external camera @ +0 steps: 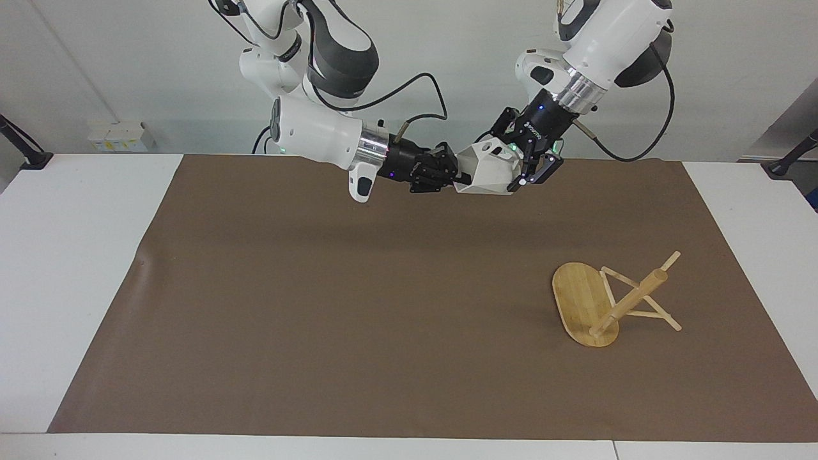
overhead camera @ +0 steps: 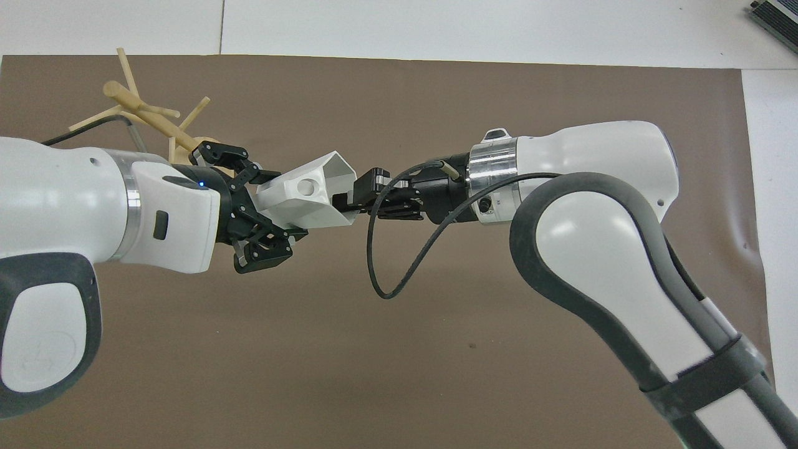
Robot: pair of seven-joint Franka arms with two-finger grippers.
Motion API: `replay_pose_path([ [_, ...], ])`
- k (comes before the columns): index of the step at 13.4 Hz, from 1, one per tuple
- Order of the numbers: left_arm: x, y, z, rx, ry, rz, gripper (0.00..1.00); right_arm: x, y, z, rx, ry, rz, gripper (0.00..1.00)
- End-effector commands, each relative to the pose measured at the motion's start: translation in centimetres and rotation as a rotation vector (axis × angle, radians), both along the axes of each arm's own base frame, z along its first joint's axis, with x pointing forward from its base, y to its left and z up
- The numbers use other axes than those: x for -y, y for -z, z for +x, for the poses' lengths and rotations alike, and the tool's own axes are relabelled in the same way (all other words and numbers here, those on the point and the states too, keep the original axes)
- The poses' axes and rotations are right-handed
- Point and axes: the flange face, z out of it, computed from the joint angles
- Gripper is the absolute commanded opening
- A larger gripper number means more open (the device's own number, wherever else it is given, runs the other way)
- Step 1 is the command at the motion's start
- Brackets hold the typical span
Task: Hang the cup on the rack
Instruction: 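Grasp the cup with the left gripper from the right gripper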
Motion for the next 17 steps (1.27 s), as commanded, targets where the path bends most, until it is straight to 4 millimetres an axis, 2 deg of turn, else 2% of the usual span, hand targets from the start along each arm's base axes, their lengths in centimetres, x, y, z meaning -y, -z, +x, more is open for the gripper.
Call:
replay_pose_path([
  [1,0.16,0.00,-1.07,0.004,-0.023,-0.002,0.00,-0.12,-0.32,-0.09,-0.038,0.024,0.020,0.00],
  [8,0.09,0.00,-1.03,0.003,-0.025,-0.003,0.00,-0.11,-0.41,-0.05,-0.052,0.034,0.021,0.00],
  [10,0.09,0.02,-1.04,0.001,-0.026,-0.002,0.00,-0.07,-0.42,0.00,-0.070,0.047,0.019,0.17],
  [11,0.09,0.02,-1.04,0.001,-0.026,-0.002,0.00,-0.07,-0.42,0.00,-0.071,0.048,0.019,0.30],
  [13,0.09,0.00,-1.03,0.001,-0.028,-0.003,0.00,-0.06,-0.43,0.01,-0.071,0.050,0.021,0.45],
  [16,0.09,-0.08,-1.03,0.003,-0.028,-0.004,0.00,-0.06,-0.43,0.01,-0.072,0.050,0.022,0.49],
  [17,0.10,-0.06,-1.04,0.002,-0.027,-0.003,0.00,-0.06,-0.51,0.03,-0.071,0.050,0.023,0.54],
])
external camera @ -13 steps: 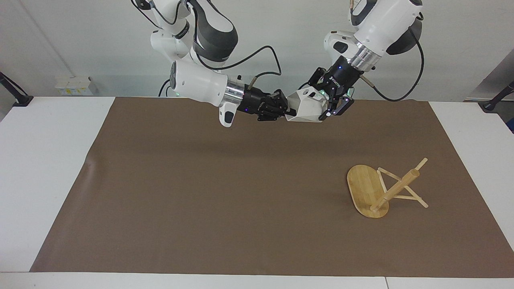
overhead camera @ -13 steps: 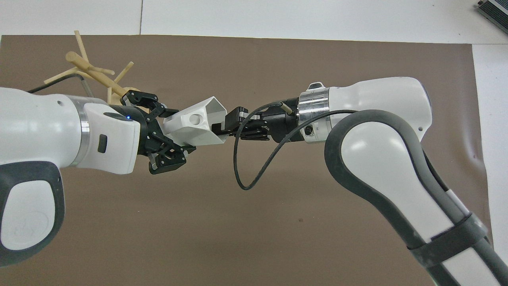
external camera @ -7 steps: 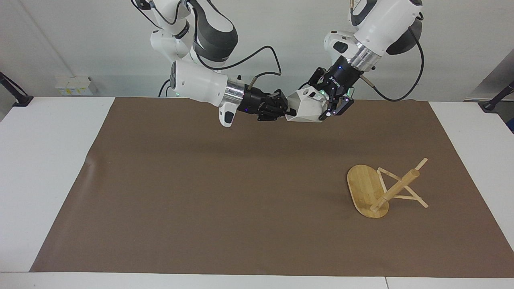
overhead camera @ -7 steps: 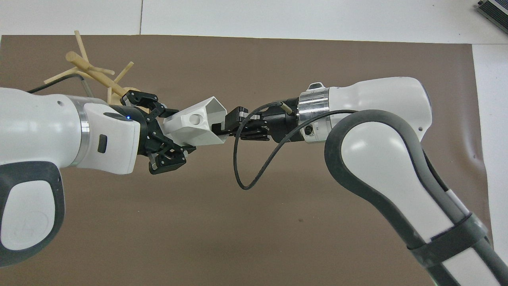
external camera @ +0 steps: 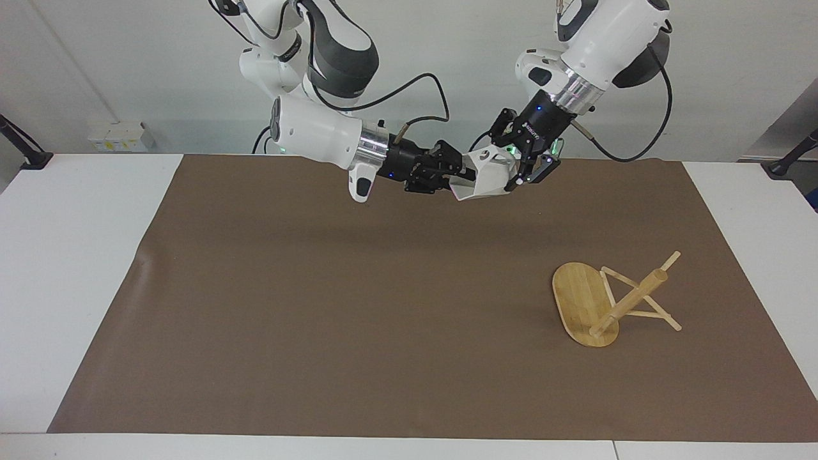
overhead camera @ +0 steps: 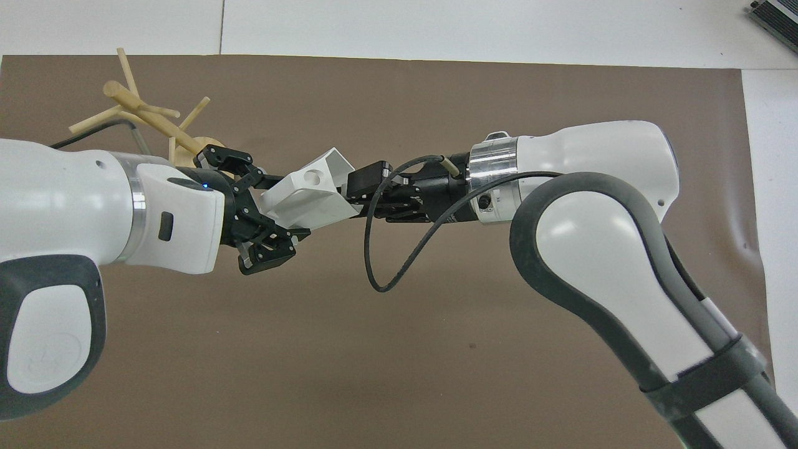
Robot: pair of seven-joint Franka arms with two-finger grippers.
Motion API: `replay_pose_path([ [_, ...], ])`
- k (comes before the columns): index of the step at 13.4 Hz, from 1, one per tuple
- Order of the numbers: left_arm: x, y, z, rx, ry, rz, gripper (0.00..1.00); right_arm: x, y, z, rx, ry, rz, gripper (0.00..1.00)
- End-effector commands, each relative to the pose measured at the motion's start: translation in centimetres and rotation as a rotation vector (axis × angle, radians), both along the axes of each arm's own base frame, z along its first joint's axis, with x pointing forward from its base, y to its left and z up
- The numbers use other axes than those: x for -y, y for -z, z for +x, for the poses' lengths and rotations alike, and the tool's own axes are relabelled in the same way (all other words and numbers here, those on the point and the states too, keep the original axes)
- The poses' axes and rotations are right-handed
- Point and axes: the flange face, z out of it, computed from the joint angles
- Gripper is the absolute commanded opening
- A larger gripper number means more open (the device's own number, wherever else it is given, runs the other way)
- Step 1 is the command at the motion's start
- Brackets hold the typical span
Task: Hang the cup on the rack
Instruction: 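Grasp the cup with the left gripper from the right gripper, then open the right gripper and withdraw it while the left gripper holds the cup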
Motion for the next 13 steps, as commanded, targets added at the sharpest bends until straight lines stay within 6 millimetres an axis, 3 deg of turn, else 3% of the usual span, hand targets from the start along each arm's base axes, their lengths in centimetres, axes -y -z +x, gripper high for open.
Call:
replay_pose_path([
  [1,-0.2,-0.2,-0.9,0.013,-0.018,-0.002,0.00,0.0,-0.4,0.0,-0.025,0.028,0.022,0.73],
  [2,-0.2,-0.2,-0.9,0.014,-0.016,-0.001,0.00,0.0,-0.7,0.0,-0.035,0.038,0.022,0.93],
  [3,-0.2,-0.2,-0.8,0.014,-0.017,0.000,0.00,0.0,-0.8,0.0,-0.043,0.044,0.022,1.00],
  [9,-2.4,0.5,0.1,0.024,-0.062,0.064,0.00,0.9,-0.9,0.4,-0.027,0.056,0.004,1.00],
  [13,-3.6,2.4,0.1,0.009,-0.228,0.165,0.00,4.9,-1.9,2.4,0.145,0.139,-0.144,1.00],
])
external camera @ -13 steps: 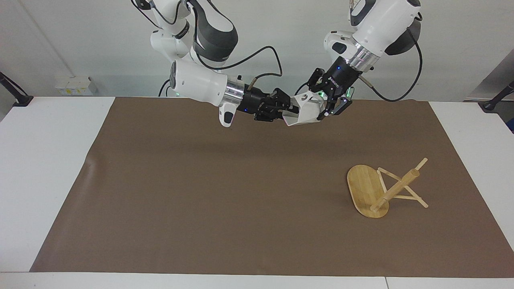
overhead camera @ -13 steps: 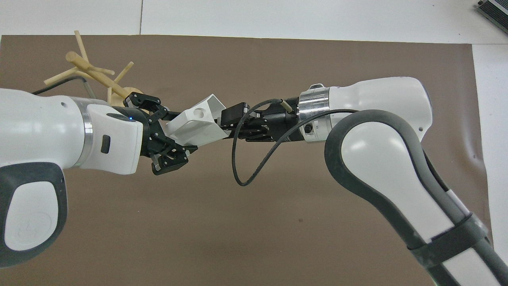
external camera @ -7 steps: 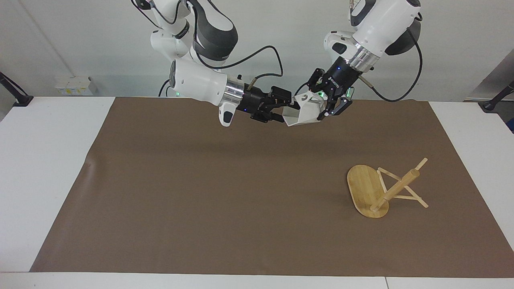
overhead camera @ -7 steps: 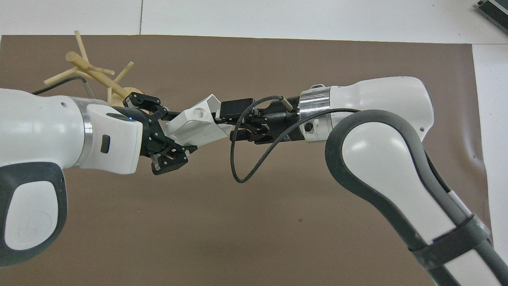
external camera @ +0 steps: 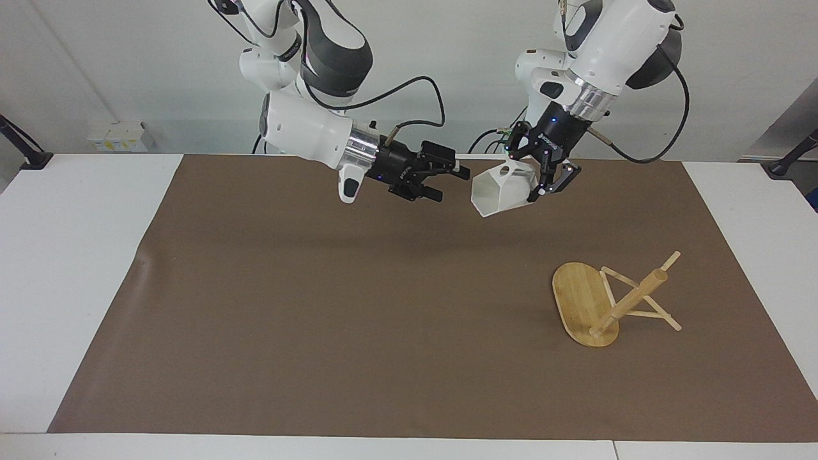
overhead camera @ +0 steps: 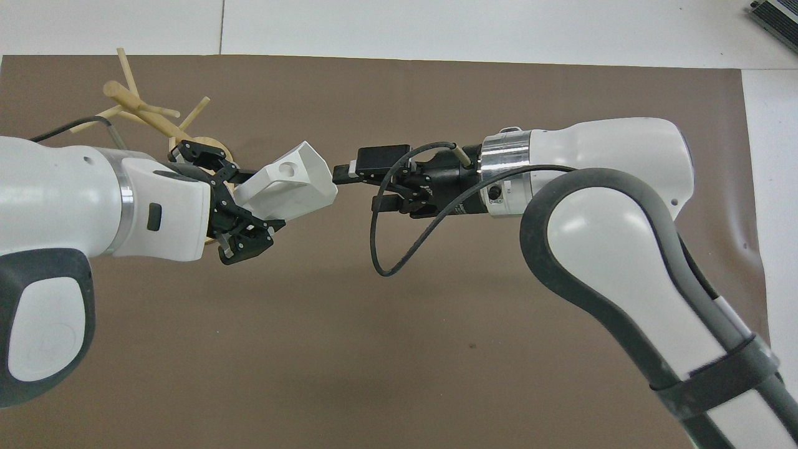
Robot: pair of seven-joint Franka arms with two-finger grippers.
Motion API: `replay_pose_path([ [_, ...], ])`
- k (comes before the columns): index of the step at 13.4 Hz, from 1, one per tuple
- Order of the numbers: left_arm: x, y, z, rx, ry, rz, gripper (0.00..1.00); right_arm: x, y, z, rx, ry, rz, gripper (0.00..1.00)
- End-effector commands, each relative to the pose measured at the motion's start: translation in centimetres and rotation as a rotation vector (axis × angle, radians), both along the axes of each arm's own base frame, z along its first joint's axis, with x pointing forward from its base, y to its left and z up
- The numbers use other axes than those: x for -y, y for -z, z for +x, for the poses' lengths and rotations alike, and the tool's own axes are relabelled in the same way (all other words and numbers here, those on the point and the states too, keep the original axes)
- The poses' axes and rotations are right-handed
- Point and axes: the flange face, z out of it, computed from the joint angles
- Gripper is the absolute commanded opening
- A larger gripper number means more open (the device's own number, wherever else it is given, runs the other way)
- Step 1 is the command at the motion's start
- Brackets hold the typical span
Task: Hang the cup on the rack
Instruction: 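Open the right gripper and withdraw it while the left gripper holds the cup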
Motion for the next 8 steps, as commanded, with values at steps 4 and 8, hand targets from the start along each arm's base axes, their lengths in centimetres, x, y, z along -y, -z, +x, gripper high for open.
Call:
replay_pose_path([
  [4,-3.3,3.9,0.7,-0.056,-0.318,-0.009,0.00,7.4,-0.8,2.4,0.244,0.029,-0.396,1.00],
  [8,-5.5,6.1,3.2,-0.086,-0.476,-0.030,0.00,15.9,0.5,2.9,0.185,0.015,-0.611,1.00],
])
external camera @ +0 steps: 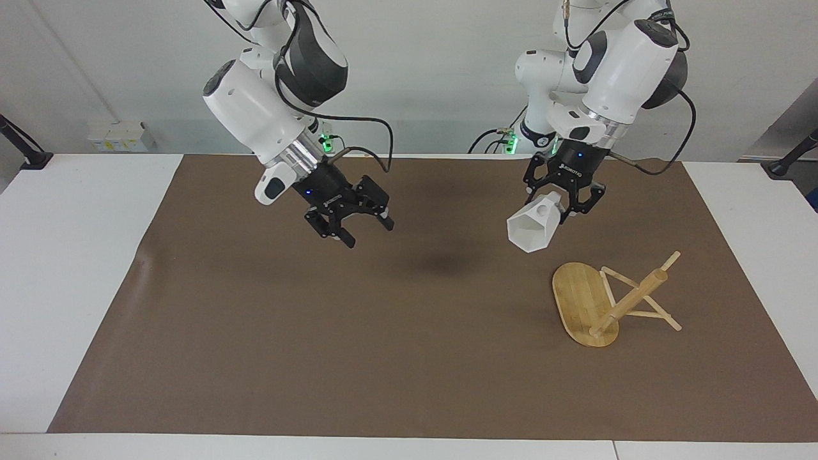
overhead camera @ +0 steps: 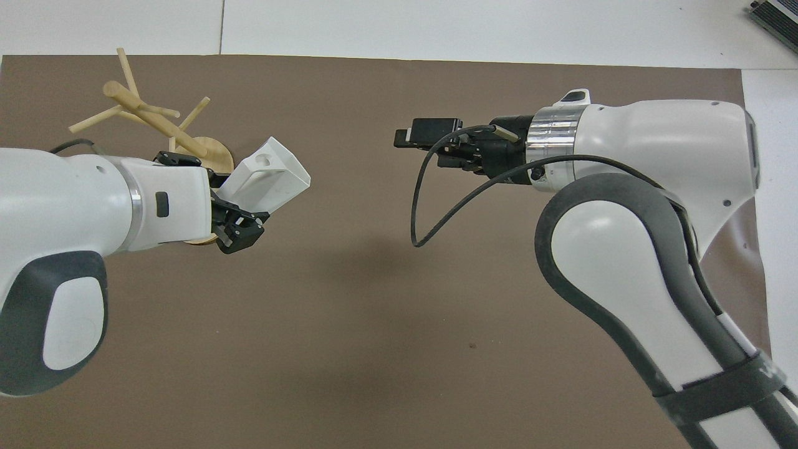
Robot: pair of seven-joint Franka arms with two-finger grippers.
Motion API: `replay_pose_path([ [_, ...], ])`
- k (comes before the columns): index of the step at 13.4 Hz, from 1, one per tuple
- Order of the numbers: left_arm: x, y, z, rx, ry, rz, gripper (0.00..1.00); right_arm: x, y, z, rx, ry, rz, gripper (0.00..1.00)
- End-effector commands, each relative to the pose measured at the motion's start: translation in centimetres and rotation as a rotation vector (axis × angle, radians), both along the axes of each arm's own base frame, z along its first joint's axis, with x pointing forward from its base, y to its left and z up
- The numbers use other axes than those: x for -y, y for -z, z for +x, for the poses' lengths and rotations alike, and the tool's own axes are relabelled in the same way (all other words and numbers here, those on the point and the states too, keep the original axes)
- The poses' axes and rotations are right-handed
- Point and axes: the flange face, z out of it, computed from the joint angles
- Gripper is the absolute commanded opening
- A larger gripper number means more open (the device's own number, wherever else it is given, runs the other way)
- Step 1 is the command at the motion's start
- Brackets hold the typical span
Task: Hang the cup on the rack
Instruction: 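Open the right gripper and withdraw it while the left gripper holds the cup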
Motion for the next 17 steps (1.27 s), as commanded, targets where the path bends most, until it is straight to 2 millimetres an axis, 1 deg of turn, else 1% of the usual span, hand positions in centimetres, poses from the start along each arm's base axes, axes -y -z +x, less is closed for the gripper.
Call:
replay_pose_path([
  [1,-1.0,1.0,1.8,0.045,-0.086,-0.003,0.00,6.3,0.3,-0.7,-0.025,-0.019,-0.240,1.00],
  [2,-1.0,2.2,2.8,0.054,-0.097,-0.005,0.00,8.3,0.1,-0.8,-0.011,-0.048,-0.370,1.00],
  [3,-1.0,2.5,3.8,0.074,-0.106,-0.010,0.00,10.1,0.1,-0.8,-0.009,-0.079,-0.462,1.00],
  [4,-1.0,2.8,4.6,0.085,-0.115,-0.015,0.00,12.4,0.2,-0.9,-0.020,-0.085,-0.520,1.00],
  [5,-1.1,2.9,5.4,0.094,-0.123,-0.018,0.00,14.3,0.4,-0.9,-0.038,-0.067,-0.540,1.00],
  [6,-1.8,2.9,5.8,0.109,-0.145,-0.022,0.00,16.5,0.5,-1.1,-0.068,-0.040,-0.549,1.00],
  [7,-2.2,3.0,6.0,0.114,-0.156,-0.024,0.00,18.7,0.1,-1.4,-0.081,-0.010,-0.567,1.00],
  [9,-2.7,3.8,6.5,0.089,-0.218,-0.039,0.00,22.0,-1.2,-2.2,-0.099,0.037,-0.578,1.00],
  [11,-3.9,4.1,6.8,0.079,-0.266,-0.043,0.00,23.2,-2.6,-3.1,-0.145,0.047,-0.565,1.00],
  [12,-4.0,4.1,6.8,0.078,-0.268,-0.045,0.00,23.5,-3.4,-3.4,-0.159,0.048,-0.561,1.00],
  [14,-3.9,4.9,7.1,0.062,-0.294,-0.050,0.00,23.4,-5.5,-3.8,-0.183,0.043,-0.556,1.00],
  [15,-4.4,5.0,7.3,0.057,-0.325,-0.056,0.00,23.4,-6.4,-4.0,-0.194,0.040,-0.554,1.00],
  [17,-4.7,5.3,7.5,0.051,-0.340,-0.058,0.00,23.3,-7.6,-4.6,-0.223,0.033,-0.547,1.00],
])
